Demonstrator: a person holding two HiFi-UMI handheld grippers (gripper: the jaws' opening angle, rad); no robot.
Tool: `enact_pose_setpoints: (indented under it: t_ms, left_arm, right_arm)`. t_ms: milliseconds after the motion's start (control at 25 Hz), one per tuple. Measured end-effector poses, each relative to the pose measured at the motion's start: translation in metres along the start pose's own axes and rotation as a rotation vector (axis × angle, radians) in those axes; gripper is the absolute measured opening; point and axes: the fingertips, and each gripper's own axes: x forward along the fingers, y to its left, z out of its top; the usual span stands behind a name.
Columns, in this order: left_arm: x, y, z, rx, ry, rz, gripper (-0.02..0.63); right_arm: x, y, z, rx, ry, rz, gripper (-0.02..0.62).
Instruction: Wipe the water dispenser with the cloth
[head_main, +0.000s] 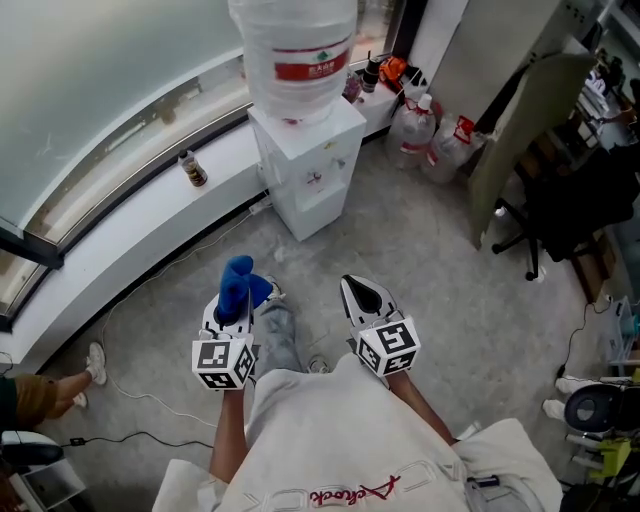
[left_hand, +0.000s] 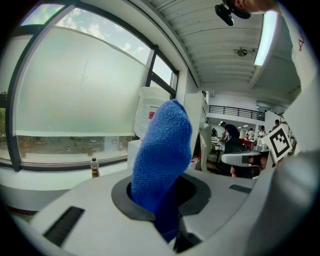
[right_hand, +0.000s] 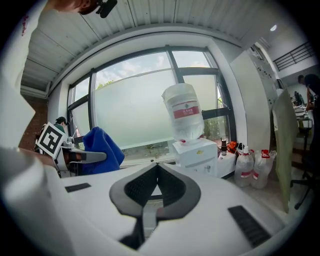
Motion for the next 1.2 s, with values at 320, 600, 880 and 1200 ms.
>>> enact_pose_setpoints:
  t_ms: [320,600,880,1200]
  left_arm:
    - [0.09,0.047,0.021,-0.005,-0.002,-0.049,0.063]
    - [0.174,0.113,0.065,-0.013,-0.002,-0.069,0.063]
    - [0.244,0.17,0.111,-0.002,-0.014,-0.066,0.063]
    - [0.296,0.206,0.136,0.017,-0.008,-0.078,0.063]
  right_arm:
    - [0.083,-0.03,0.015,-0.006,0.013,-0.032,0.014]
    - [0.191,-0.042,0.066,-0.036,0.013,-0.024,0.014]
    - [0.283,-0.062,0.12,-0.066,-0.015,-0.029,0.014]
    - [0.337,-0.102,0.154,-0.057,-0.032,-0.082,0.014]
